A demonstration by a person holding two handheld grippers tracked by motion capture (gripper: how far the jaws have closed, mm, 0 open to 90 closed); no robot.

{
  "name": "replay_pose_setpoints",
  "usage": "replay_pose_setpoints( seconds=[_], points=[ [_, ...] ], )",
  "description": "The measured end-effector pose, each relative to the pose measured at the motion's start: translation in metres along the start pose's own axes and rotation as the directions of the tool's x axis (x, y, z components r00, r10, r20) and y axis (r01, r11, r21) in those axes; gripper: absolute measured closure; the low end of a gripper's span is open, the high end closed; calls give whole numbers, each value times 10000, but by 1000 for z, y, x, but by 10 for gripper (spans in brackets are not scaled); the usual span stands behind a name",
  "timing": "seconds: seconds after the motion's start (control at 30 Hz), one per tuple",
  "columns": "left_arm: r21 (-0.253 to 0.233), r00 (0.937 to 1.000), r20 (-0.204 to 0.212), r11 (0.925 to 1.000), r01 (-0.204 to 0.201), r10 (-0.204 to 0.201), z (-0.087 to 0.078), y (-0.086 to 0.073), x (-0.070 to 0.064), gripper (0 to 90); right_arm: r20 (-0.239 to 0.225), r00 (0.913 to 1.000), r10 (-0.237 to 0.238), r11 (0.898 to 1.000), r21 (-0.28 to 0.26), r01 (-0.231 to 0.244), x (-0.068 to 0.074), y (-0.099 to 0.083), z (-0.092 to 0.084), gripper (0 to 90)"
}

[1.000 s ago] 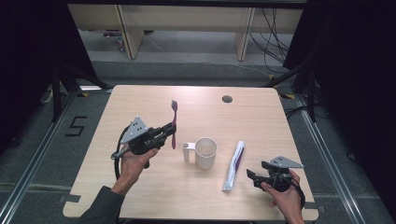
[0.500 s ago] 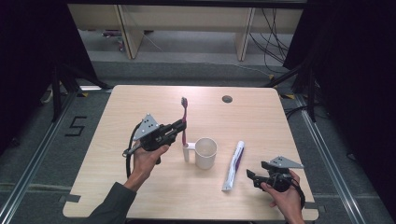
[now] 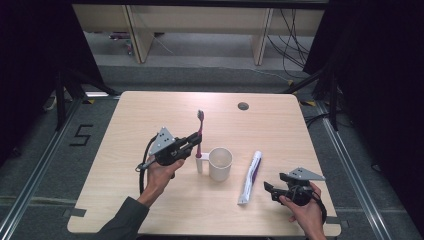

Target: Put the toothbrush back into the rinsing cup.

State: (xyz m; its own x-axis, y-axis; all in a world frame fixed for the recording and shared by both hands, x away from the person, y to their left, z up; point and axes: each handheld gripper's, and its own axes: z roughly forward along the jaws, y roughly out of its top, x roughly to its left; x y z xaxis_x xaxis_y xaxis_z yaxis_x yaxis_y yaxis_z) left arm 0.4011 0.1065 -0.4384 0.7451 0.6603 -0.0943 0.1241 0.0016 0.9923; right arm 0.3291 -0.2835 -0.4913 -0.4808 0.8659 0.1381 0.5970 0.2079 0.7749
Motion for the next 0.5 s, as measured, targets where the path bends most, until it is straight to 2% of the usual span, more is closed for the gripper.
replay_pose_setpoints(
  seconds=[0.03,0.07,0.1,0.17,0.37,0.5],
  points=[
    [25,10000,-13,10000,3,-3,0,-1,-1,824,-24,9998,-215,9997,-148,214,-2,0,1,276],
    [39,10000,26,10000,-35,35,0,-3,-1,824,-20,9998,-195,9997,-146,195,-2,0,1,276],
    [108,10000,-13,9999,-58,58,0,-4,-2,824,17,9999,135,9999,18,-135,1,0,-1,276],
    [133,9999,34,9998,-115,114,0,-7,-2,823,-23,9998,-219,9997,-143,219,-2,0,1,276],
    [300,9997,164,9994,-167,162,-3,-13,0,823,-26,9996,-293,9994,-193,292,-3,0,2,276],
    [344,9999,106,9993,-140,137,-4,-15,0,822,-19,9997,-228,9996,-153,228,-2,0,1,276]
  ],
)
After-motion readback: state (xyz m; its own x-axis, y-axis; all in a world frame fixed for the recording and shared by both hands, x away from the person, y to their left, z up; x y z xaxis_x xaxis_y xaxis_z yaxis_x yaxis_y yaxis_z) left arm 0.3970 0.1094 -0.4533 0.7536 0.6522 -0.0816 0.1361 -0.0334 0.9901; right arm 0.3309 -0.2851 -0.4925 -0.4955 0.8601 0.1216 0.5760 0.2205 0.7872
